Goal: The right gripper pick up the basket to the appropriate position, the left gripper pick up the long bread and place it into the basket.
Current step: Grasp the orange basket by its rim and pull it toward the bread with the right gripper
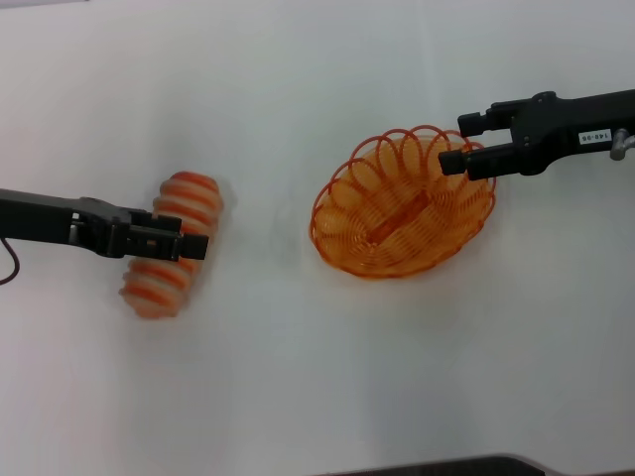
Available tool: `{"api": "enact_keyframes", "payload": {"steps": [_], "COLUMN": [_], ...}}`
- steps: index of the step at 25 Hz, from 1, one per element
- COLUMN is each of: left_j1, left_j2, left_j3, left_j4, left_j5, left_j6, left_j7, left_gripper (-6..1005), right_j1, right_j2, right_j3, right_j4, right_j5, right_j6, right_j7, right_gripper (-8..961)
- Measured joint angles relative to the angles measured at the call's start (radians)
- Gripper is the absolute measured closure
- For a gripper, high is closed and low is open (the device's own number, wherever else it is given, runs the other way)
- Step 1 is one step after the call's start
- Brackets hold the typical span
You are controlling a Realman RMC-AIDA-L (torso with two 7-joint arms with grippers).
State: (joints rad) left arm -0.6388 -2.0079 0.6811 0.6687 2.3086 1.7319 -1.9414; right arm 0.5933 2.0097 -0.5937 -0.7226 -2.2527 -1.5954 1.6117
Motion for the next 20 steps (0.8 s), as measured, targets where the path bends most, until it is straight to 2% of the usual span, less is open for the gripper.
{"api": "enact_keyframes", "payload": {"steps": [20], "left_j1": [-0.003], "left_j2": [0.000], "left_j3": [0.000], "left_j4": [0.000], "left_j5": [0.000], "left_j6": [-0.008], "left_j7": [-0.001], "left_gripper": [213], "right_j1": [0.010], "right_j2": [0.007], "right_j3": [0.004], "right_j4": [0.008], "right_j5": [0.000], "right_j6": [0.000], "right_j7": [0.000], "right_gripper": [163]}}
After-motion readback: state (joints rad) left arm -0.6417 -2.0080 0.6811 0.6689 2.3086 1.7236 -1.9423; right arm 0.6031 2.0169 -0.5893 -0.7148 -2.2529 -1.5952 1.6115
